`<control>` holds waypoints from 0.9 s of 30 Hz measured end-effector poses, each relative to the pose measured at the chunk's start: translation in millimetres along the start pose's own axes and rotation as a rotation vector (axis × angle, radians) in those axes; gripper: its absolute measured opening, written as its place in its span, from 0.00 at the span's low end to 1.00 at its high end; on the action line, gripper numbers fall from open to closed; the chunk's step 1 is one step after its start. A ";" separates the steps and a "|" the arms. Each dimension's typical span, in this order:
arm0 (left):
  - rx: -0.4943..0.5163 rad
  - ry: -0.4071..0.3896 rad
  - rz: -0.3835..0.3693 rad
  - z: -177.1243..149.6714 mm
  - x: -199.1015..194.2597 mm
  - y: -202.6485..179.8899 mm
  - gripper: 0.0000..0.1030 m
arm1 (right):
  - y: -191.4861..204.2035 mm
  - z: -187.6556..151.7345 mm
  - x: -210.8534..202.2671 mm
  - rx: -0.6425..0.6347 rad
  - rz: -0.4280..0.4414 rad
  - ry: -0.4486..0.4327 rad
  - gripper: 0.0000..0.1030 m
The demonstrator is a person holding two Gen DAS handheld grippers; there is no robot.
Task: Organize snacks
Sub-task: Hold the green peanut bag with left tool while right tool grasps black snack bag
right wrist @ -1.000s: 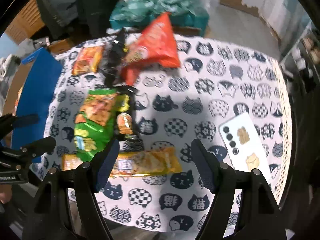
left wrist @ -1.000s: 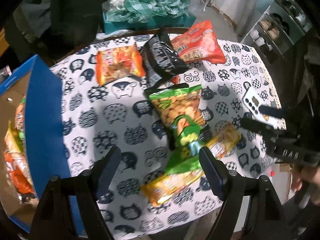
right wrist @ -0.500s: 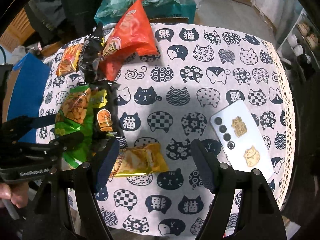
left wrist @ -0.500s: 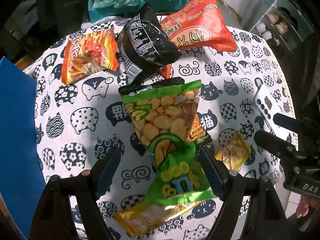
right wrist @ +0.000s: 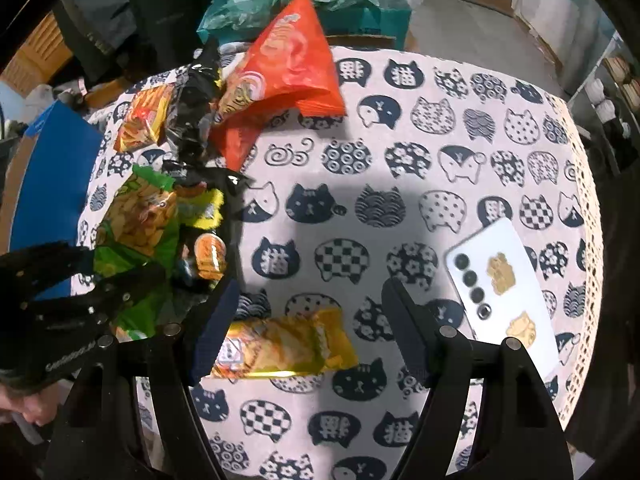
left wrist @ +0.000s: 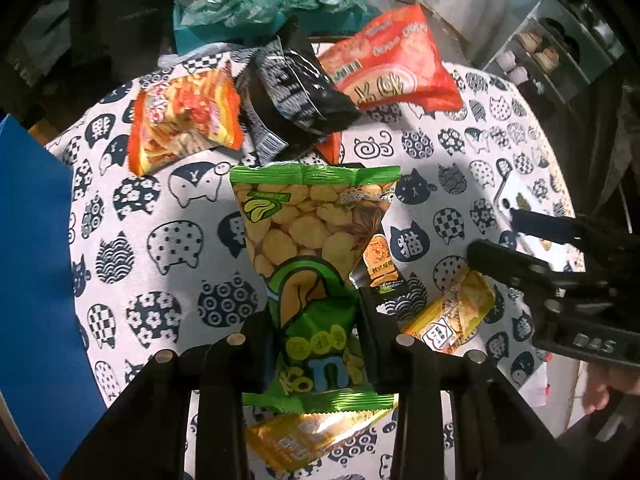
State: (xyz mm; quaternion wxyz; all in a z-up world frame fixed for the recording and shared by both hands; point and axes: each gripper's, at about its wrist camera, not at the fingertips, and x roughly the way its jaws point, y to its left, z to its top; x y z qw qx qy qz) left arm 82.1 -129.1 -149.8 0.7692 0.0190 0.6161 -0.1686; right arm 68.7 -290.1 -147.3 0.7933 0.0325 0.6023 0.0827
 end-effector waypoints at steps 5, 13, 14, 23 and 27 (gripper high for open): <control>0.020 -0.032 0.049 -1.9 -16.2 11.5 0.34 | 12.2 11.0 10.6 0.016 0.040 -0.001 0.72; -0.029 -0.049 0.097 -6.6 -26.2 48.3 0.34 | 47.2 31.6 39.5 0.035 0.122 0.036 0.72; -0.032 -0.052 0.107 -7.7 -27.2 51.6 0.34 | 51.0 32.7 45.9 0.045 0.127 0.049 0.72; -0.057 -0.050 0.129 -12.4 -25.8 76.6 0.34 | 75.3 37.2 79.7 0.065 0.134 0.073 0.73; -0.061 -0.045 0.136 -15.1 -22.9 82.5 0.34 | 84.4 39.4 83.5 0.041 0.090 0.054 0.73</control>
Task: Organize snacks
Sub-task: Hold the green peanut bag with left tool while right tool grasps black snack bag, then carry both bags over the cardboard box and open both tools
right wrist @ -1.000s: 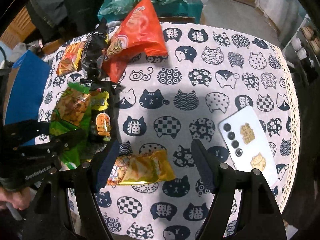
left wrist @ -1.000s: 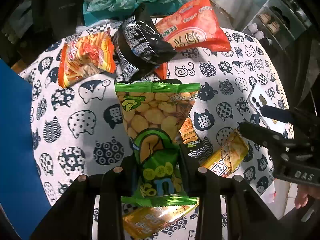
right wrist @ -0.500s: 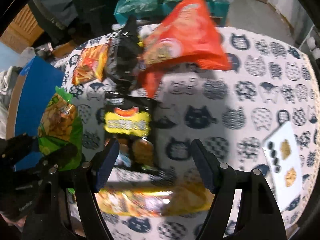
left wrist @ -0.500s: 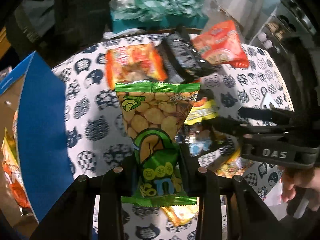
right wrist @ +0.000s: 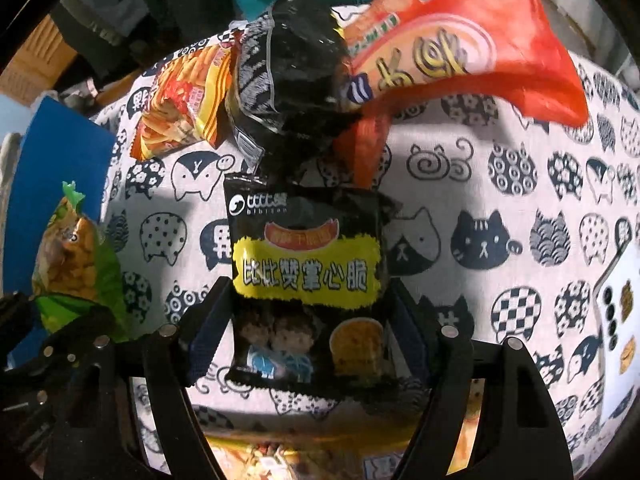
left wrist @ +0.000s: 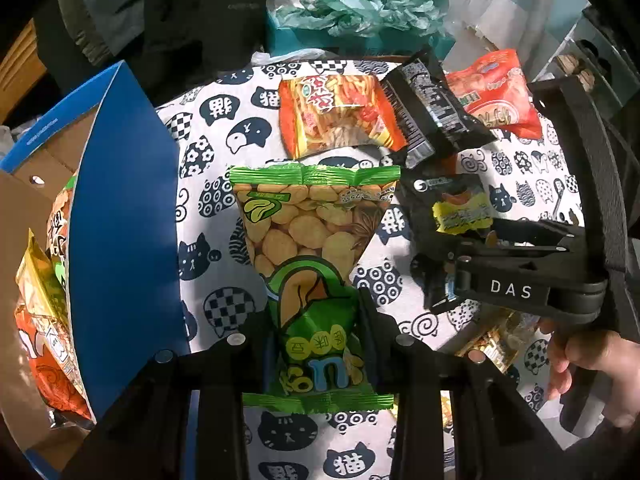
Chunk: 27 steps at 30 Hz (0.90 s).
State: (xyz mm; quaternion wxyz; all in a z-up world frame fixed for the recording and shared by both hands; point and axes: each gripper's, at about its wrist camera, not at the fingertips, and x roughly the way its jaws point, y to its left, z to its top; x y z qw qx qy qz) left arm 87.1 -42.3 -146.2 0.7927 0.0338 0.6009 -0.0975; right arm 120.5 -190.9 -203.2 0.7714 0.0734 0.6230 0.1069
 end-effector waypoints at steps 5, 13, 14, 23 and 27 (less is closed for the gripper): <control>-0.012 0.001 -0.004 -0.5 0.4 4.7 0.34 | 15.3 0.2 6.7 -0.040 -0.062 -0.002 0.72; -0.022 -0.024 -0.016 -2.9 -18.2 13.2 0.34 | 30.8 -10.5 -5.6 -0.114 -0.105 -0.007 0.57; -0.022 -0.030 -0.017 -4.0 -22.0 14.0 0.34 | 33.4 -11.6 -8.9 -0.117 -0.102 -0.009 0.57; -0.016 -0.101 -0.021 -12.9 -65.6 17.3 0.34 | 42.3 -22.8 -53.8 -0.135 -0.072 -0.049 0.57; -0.007 -0.143 -0.022 -15.7 -89.1 21.0 0.34 | 44.3 -22.9 -78.7 -0.153 -0.047 -0.067 0.57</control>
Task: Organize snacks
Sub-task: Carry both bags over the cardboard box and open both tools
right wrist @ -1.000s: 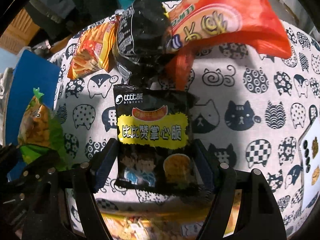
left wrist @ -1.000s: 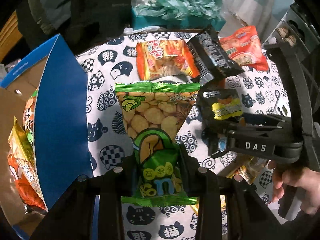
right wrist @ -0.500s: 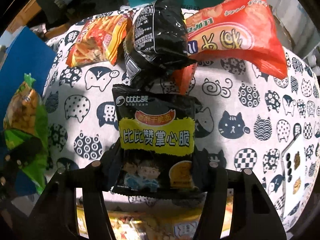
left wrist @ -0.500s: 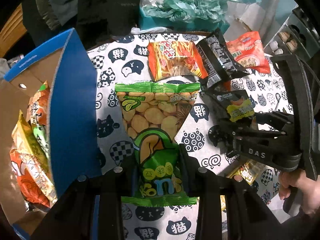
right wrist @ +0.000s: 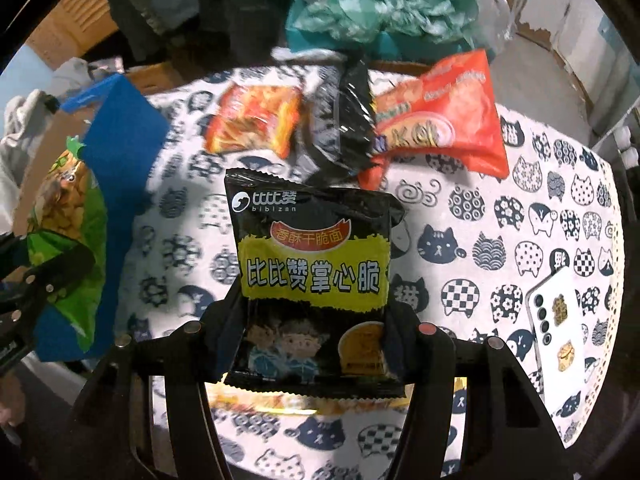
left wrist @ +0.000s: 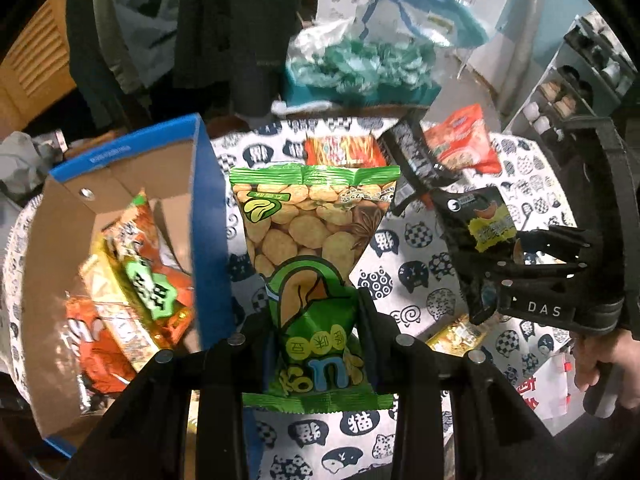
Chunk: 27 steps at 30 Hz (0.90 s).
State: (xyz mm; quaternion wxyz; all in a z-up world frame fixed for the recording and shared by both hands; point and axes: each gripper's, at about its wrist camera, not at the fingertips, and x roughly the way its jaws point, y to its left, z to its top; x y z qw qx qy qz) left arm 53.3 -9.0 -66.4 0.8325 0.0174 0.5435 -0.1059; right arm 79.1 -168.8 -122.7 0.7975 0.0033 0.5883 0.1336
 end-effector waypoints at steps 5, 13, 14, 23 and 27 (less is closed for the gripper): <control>-0.012 -0.033 -0.002 3.8 -24.3 12.1 0.34 | 15.5 -1.0 -28.0 -0.031 0.039 -0.030 0.57; -0.022 -0.096 0.074 8.3 -63.9 56.9 0.33 | 66.3 20.8 -55.5 -0.101 0.088 -0.077 0.57; -0.034 -0.098 0.086 9.0 -66.9 66.5 0.33 | 74.0 24.4 -57.8 -0.108 0.098 -0.083 0.57; -0.106 -0.087 0.154 -0.3 -73.0 136.8 0.33 | 147.0 53.7 -61.9 -0.184 0.157 -0.118 0.57; -0.185 -0.074 0.148 -9.4 -61.3 167.3 0.33 | 178.5 63.8 -54.4 -0.217 0.181 -0.117 0.57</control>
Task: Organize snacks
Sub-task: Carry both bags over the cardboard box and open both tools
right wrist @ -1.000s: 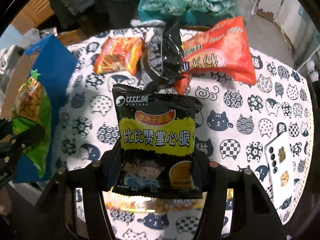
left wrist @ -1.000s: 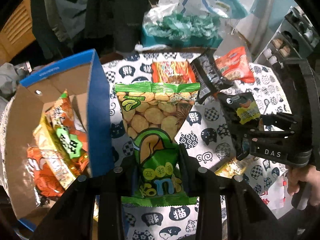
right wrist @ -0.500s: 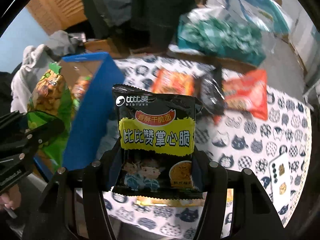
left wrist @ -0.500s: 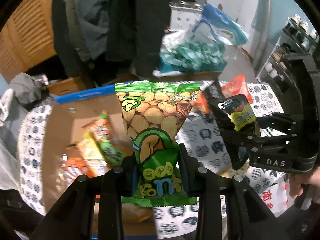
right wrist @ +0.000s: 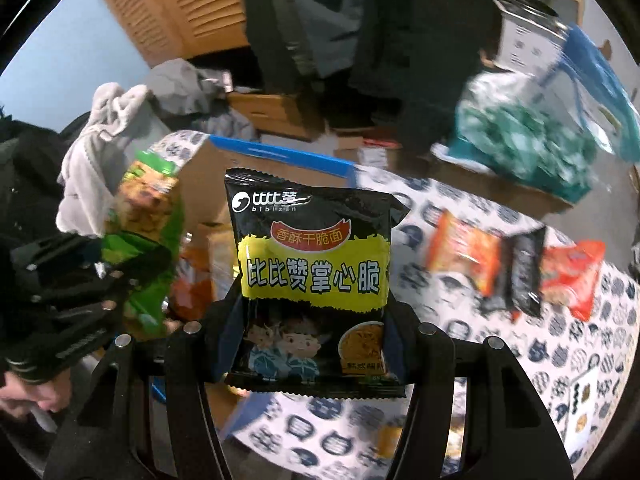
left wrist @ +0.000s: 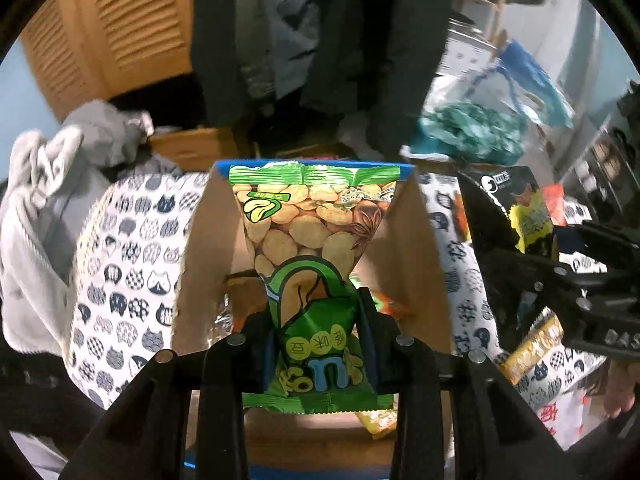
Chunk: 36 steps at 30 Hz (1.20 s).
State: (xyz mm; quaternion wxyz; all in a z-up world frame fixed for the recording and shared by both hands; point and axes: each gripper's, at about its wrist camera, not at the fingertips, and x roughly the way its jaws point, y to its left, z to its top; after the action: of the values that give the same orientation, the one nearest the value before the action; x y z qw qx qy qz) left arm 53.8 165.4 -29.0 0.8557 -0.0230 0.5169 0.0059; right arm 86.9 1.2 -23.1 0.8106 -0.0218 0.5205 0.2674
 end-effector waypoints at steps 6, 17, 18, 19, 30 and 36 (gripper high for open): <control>-0.090 0.049 -0.017 -8.7 22.0 31.0 0.34 | 36.7 14.4 28.1 -0.045 0.020 0.028 0.57; -0.149 0.134 0.004 -14.8 56.0 52.0 0.34 | 52.9 23.6 78.3 -0.050 0.021 0.098 0.57; -0.150 0.140 0.010 -15.4 57.2 52.7 0.34 | 53.1 24.0 82.1 -0.051 0.022 0.105 0.57; -0.155 0.145 0.010 -15.9 58.6 53.9 0.34 | 53.5 24.5 85.2 -0.053 0.022 0.110 0.57; -0.178 0.167 0.016 -19.0 66.9 57.5 0.45 | 53.3 20.7 114.1 -0.060 0.005 0.160 0.58; -0.192 0.143 0.034 -16.9 57.5 58.0 0.59 | 45.9 19.8 108.5 -0.046 0.002 0.144 0.65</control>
State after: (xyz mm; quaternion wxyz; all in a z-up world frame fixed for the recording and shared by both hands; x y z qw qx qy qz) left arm 63.7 221.8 -89.6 0.8103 -0.0967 0.5740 0.0681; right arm 116.7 91.3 -95.7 0.7701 -0.0592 0.5713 0.2778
